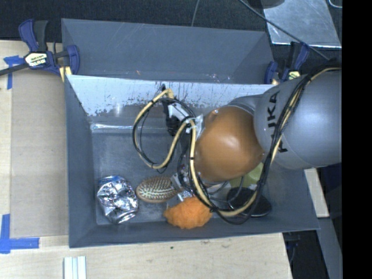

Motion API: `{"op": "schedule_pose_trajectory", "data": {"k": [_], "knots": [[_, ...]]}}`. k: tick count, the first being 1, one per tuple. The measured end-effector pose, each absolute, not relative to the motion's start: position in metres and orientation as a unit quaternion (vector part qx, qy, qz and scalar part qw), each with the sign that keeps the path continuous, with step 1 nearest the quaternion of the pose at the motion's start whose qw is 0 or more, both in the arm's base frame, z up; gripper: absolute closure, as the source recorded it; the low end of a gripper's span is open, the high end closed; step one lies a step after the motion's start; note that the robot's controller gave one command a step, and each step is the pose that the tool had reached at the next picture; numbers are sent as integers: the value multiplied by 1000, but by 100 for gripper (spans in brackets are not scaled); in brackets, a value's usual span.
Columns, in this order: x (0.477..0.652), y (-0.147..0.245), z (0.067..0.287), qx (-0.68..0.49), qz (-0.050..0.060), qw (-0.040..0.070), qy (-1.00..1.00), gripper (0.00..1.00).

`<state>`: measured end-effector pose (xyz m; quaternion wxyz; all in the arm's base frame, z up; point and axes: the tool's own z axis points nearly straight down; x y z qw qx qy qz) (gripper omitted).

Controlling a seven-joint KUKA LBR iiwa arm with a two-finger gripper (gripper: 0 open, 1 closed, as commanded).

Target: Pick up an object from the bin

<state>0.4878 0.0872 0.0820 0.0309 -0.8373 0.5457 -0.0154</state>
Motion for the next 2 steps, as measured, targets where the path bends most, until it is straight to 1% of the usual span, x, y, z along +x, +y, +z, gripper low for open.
{"op": "schedule_pose_trajectory", "data": {"k": [1, 2], "knots": [[485, 70, 102, -941, -23, 29, 338, 100], [484, 70, 101, -940, -22, 28, 339, 100]]}}
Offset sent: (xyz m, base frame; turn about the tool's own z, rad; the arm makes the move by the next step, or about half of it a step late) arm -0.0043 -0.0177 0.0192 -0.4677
